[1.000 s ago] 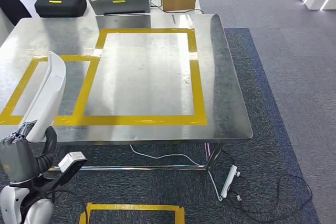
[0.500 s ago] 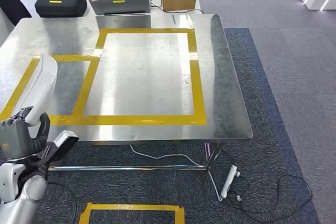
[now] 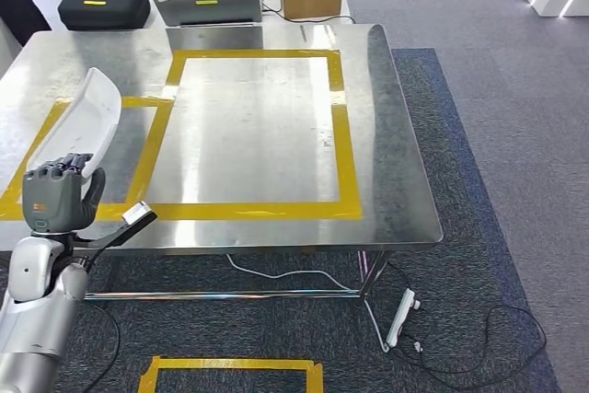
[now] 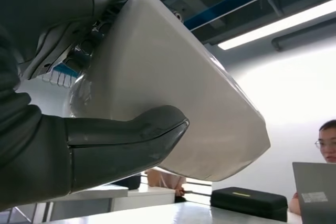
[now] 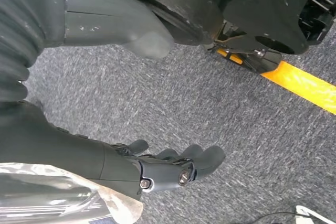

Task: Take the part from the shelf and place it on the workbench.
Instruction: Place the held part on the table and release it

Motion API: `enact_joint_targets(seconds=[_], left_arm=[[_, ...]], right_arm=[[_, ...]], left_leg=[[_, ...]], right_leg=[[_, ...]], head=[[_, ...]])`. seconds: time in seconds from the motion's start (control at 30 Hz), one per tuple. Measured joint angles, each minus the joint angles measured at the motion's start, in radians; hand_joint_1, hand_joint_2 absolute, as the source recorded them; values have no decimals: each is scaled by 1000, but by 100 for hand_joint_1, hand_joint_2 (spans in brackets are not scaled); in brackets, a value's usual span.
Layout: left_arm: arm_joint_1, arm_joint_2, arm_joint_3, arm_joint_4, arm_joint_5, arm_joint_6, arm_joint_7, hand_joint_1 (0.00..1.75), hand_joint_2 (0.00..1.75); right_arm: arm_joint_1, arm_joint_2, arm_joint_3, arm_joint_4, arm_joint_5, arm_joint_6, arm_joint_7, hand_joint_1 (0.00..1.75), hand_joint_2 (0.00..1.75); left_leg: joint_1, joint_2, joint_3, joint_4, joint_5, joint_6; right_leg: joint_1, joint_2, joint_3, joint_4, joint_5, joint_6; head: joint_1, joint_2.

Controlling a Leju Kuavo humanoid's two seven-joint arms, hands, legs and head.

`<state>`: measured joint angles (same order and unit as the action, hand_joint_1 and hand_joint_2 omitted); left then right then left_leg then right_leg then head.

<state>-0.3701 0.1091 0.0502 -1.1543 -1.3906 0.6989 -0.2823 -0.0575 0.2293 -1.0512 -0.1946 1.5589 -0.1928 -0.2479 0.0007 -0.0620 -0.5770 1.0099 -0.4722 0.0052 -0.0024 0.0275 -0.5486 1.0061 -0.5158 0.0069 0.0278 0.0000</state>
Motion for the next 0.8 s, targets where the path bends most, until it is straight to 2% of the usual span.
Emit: enact_joint_targets(seconds=[0.1,0.17,0.27,0.33,0.4,0.47,0.53,0.6,0.67,0.8], left_arm=[[-31,3,-21,39,-75,0,72,175,175],[-61,15,-60,84,-126,0,151,175,175],[-130,51,-181,202,-168,0,303,175,175],[-174,74,-271,286,-173,-2,377,87,175],[-190,81,-306,318,-174,-3,399,0,175],[-193,83,-313,324,-174,-4,403,0,175],[-216,92,-368,375,-176,-17,421,0,175],[-252,104,-450,453,-170,-37,439,0,87],[-272,109,-489,493,-161,-45,443,0,0],[-286,109,-503,512,-162,-53,443,0,0]], right_arm=[[-4,-1,10,0,6,4,4,0,175],[-7,-1,15,0,6,8,6,0,175],[-11,-1,23,2,6,11,9,0,175],[-12,-1,28,2,6,12,13,0,87],[-12,-1,30,3,6,12,14,0,0],[-12,-1,30,3,6,12,14,0,0],[-11,-2,32,3,6,12,14,0,0],[-10,-2,35,5,7,15,15,0,0],[-7,-3,38,11,8,20,14,0,0],[-3,-3,43,19,9,22,14,0,0]], left_leg=[[0,0,0,0,0,0],[0,0,0,0,0,0],[0,0,0,0,0,0],[0,0,0,0,1,0],[0,1,1,0,1,0],[0,1,0,0,1,0],[0,2,0,0,1,0],[0,2,0,0,1,0],[0,2,0,0,0,0],[0,2,0,0,0,0]], right_leg=[[0,0,0,0,0,0],[0,0,0,0,0,0],[0,0,0,0,1,0],[0,0,1,0,1,0],[0,0,1,0,1,0],[0,1,1,0,1,0],[0,2,0,0,1,0],[0,2,0,0,2,0],[0,2,0,0,1,0],[0,2,0,0,1,0]], head=[[0,0],[0,0],[0,0],[0,0],[-1,0],[-1,0],[0,0],[0,0],[0,0],[0,0]])
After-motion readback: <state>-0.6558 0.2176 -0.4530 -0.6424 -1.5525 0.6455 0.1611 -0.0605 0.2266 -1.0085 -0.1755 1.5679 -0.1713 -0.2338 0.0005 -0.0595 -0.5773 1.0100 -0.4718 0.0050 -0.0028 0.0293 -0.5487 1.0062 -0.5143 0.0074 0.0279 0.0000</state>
